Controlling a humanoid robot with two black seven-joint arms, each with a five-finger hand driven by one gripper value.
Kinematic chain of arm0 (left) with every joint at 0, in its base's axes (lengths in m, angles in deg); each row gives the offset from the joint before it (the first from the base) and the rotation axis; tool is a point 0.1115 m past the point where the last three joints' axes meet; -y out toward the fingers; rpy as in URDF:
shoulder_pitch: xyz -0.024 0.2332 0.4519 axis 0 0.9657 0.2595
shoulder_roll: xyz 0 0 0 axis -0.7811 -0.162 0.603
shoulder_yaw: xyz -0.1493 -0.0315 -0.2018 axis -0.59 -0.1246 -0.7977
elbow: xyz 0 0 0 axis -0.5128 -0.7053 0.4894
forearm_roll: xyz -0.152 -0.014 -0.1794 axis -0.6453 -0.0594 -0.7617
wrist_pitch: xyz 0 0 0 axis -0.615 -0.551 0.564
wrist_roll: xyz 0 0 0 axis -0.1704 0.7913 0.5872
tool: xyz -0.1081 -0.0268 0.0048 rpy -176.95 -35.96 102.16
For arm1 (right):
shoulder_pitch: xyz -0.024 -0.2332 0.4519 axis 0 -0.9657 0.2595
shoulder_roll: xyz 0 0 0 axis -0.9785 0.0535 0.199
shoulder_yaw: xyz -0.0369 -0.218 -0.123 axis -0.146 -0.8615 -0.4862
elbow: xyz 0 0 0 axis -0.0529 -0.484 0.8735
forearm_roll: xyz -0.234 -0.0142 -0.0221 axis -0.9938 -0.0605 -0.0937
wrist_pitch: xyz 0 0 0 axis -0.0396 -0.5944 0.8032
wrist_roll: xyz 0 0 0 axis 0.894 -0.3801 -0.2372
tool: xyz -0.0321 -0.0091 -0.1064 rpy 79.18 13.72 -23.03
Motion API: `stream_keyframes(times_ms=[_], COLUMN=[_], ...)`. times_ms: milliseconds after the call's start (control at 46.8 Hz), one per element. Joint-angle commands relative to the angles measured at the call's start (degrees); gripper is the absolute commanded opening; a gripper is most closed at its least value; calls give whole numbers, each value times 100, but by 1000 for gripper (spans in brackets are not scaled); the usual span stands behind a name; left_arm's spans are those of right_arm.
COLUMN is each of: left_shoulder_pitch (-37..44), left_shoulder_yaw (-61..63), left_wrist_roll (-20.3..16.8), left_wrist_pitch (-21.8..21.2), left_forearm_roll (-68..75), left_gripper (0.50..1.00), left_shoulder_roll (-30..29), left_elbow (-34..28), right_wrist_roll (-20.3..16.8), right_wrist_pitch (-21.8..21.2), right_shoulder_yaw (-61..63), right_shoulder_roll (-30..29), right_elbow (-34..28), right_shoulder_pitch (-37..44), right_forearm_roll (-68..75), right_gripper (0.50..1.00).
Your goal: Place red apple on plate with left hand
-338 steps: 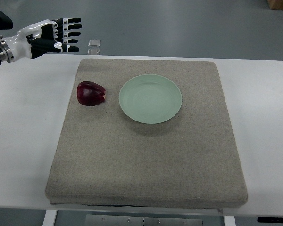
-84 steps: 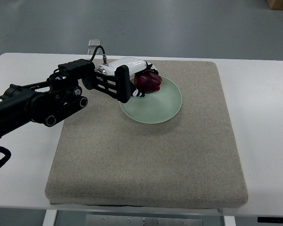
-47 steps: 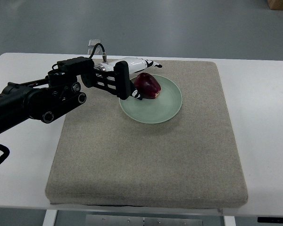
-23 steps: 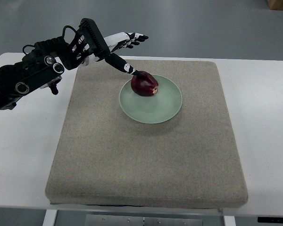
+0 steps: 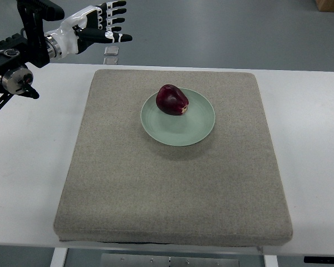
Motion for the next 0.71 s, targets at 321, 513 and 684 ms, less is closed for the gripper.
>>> stream_keyframes(times_ms=[321,513,684], left_shoulder_pitch=[474,685,773], left_shoulder_yaw=[2,2,2], left_wrist_roll=[709,938,1167], left_wrist_pitch=[1282,1617,1626], left_forearm_roll=[-2465,-3106,-3397], left_gripper=[996,996,996], left_shoulder_roll=[-65,-65,-21], left_elbow=[-1019,-1045,-1054], right_wrist_roll=[7,-1,-1], right_wrist_pitch=[4,4,4], right_shoulder_yaw=[0,0,0], right_shoulder_roll=[0,0,0], right_elbow=[0,0,0], right_shoulder_pitch=[0,0,0], right_forearm_roll=[0,0,0], right_gripper=[932,930,932])
